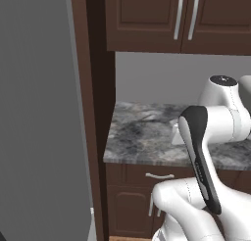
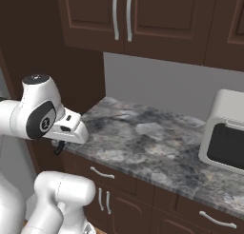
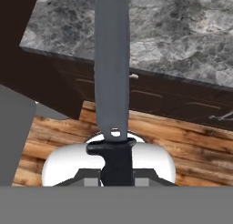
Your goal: Retrieve the butter from the fridge and place it on a plate on the dining table. Then retrieve the butter knife by the fridge and place it near the plate.
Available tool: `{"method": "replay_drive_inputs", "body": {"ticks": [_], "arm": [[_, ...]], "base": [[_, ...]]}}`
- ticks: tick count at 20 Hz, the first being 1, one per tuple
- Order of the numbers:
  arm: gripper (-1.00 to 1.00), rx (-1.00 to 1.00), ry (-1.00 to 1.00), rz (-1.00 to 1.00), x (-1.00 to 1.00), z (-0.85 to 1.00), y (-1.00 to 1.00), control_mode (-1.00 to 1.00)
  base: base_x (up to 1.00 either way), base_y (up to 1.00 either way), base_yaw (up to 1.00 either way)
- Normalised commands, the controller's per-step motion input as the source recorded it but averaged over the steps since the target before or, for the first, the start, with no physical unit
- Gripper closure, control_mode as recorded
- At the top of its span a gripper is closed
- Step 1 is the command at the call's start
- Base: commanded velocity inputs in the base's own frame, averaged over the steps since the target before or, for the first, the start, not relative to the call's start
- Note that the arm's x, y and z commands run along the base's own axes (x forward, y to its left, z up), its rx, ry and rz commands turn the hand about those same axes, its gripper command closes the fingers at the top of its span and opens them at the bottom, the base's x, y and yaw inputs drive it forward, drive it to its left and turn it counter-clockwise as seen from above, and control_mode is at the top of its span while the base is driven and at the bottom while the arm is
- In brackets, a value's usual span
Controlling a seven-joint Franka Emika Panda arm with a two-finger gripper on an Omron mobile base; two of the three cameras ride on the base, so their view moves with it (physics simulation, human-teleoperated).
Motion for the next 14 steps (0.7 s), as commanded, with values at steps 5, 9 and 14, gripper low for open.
{"method": "replay_drive_inputs", "body": {"ticks": [5, 9, 14], "arm": [[1.00, 0.00, 0.00, 0.00, 0.00, 0.00, 0.00, 1.00], [1.00, 0.00, 0.00, 0.00, 0.00, 0.00, 0.00, 1.00], [1.00, 0.00, 0.00, 0.00, 0.00, 0.00, 0.00, 1.00]], "base": [[-0.42, -0.10, -0.07], [-0.62, -0.54, -0.28], [-0.39, -0.90, -0.48]]}}
